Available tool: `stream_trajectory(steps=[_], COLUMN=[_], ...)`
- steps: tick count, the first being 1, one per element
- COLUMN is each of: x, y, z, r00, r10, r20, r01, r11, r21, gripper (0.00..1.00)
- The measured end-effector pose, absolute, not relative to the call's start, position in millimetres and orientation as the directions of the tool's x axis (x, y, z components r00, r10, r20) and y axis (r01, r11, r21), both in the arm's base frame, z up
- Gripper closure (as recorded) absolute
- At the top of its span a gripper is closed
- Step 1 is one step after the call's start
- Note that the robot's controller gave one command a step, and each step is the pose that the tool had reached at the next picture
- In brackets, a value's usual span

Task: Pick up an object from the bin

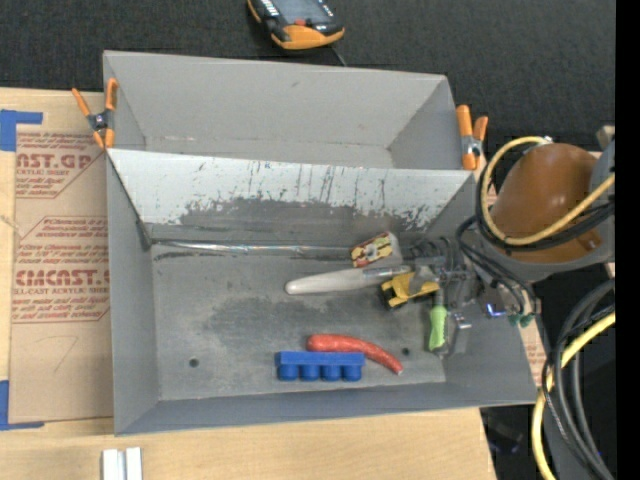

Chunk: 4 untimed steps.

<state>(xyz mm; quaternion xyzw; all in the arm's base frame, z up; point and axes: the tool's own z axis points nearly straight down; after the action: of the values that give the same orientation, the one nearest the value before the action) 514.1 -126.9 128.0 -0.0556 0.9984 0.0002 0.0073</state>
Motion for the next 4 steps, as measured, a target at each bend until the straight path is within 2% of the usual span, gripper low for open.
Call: stream_trajectory(steps=[1,2,3,4], x=[479.6,568.2,480.2,480.4], y=[6.1,-131.2,7.4,6.1], z=[98.5,71.6,69.7,69.7], r00=[-0.999,-0.997,-0.995,-0.995], r10=[0.038,-0.074,0.097,0.099], r20=[0.003,0.002,0.005,0.005], r01=[0.038,-0.074,0.097,0.099], r11=[0.999,0.997,0.995,0.995], r21=[0.008,-0.005,0.012,0.011], gripper=[0.0,0.0,1.0,1.0])
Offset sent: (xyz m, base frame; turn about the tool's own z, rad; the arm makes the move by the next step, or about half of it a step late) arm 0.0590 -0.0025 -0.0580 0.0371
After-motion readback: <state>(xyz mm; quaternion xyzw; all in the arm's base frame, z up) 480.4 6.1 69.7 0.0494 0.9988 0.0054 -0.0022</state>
